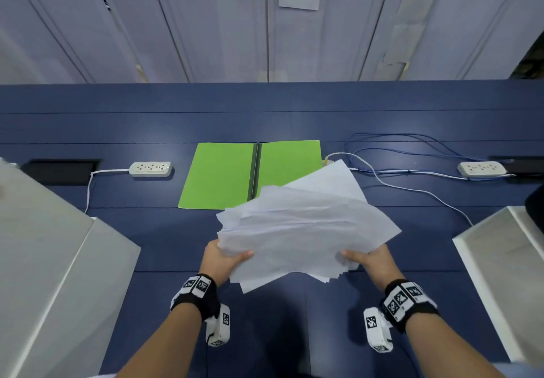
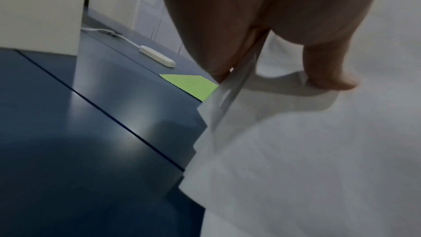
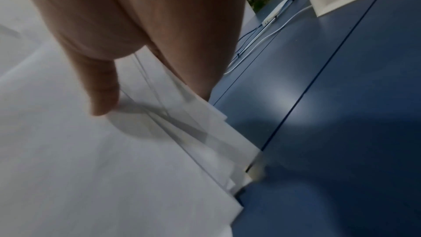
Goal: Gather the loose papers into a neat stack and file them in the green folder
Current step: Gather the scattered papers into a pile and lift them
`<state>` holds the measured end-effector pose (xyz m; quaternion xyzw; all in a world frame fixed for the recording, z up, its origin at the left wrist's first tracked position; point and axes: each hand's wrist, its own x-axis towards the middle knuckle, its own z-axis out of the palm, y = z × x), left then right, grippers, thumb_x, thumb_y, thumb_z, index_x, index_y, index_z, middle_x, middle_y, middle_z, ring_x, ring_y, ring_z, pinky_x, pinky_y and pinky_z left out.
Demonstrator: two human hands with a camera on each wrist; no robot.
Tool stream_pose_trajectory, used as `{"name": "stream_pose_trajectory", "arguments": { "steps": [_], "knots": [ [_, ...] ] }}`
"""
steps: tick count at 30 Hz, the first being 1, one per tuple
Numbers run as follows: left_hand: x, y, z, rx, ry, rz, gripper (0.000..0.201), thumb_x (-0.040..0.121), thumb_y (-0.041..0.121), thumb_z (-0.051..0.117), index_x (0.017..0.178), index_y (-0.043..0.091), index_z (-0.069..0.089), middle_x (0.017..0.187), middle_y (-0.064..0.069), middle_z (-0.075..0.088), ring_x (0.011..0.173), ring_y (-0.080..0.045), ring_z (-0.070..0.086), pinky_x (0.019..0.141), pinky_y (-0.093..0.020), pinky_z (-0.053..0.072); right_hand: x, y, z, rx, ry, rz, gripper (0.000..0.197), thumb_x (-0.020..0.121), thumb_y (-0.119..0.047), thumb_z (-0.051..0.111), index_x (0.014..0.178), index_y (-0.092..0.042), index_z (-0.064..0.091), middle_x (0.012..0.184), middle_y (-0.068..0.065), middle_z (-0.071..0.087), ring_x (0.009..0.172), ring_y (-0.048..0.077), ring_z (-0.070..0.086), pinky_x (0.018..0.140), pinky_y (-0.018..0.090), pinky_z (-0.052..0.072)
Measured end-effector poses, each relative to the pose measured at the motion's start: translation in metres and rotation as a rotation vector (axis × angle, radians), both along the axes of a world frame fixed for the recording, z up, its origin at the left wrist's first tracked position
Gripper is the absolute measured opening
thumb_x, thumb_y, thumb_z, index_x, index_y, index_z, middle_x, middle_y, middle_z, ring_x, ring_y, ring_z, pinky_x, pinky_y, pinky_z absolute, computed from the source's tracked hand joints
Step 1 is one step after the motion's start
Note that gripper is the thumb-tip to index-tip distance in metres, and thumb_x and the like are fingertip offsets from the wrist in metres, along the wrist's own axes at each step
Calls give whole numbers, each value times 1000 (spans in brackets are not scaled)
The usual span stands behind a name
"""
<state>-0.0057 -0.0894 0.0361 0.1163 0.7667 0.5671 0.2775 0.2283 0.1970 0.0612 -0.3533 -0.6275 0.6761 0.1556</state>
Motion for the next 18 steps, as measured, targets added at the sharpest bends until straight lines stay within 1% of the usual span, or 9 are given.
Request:
{"name": "stream_pose_trajectory", "arguments": {
  "steps": [3,5,6,8,11,12,13,15,18],
  "knots": [
    [-1,8,11,14,27,30,28,69,6,91,89,19,76,75,21,77,79,-3,75,63,-13,55,-8,1,4,40,14,-35,44,76,1,81,113,-19,66,108,1,76,100,15,72,93,38,55],
    [-5,9,22,47,73,19,28,71,6,90,92,18,76,80,21,78,78,4,74,67,-11,54,-12,2,18,78,50,-52,41,78,4,79,110,-18,67,104,-2,77,96,11,73,92,34,55],
    [-9,7,25,64,92,14,30,71,6,90,96,16,76,85,18,79,82,3,75,70,-11,55,-13,4,26,92,76,-51,39,78,7,77,109,-16,68,101,-3,77,94,9,73,90,31,56],
    [-16,2,28,84,135,-9,35,69,5,91,100,12,77,94,10,80,89,-3,76,80,-16,57,-12,9,33,96,129,-6,41,76,10,77,108,-13,69,101,0,78,93,13,73,88,30,58],
    [-17,1,22,52,114,-74,51,59,11,98,105,7,76,101,0,80,97,-14,77,88,-32,60,-7,13,20,44,107,59,49,67,8,83,110,-10,69,108,10,76,100,30,72,89,41,57],
    [-15,2,19,17,97,-74,56,56,16,100,106,7,75,102,-1,80,98,-16,77,89,-37,61,-7,11,11,43,63,68,52,64,6,85,112,-8,68,110,12,76,104,32,71,91,42,58],
    [-12,4,15,-10,98,-63,56,55,18,100,104,9,75,101,-1,80,97,-16,77,89,-40,61,-9,7,5,48,32,76,53,64,5,86,112,-8,68,110,12,75,104,29,71,92,41,58],
    [-8,9,11,-14,109,-3,42,60,17,98,96,16,78,96,2,81,93,-15,77,88,-44,61,-16,0,2,93,12,65,49,68,5,85,111,-11,68,108,6,76,101,18,72,92,36,58],
    [-13,18,27,62,121,61,28,67,12,94,87,24,79,91,8,81,91,-13,77,86,-37,60,-27,0,16,101,69,-37,37,74,4,81,103,-17,72,99,-4,78,93,9,73,84,25,57]
  ]
}}
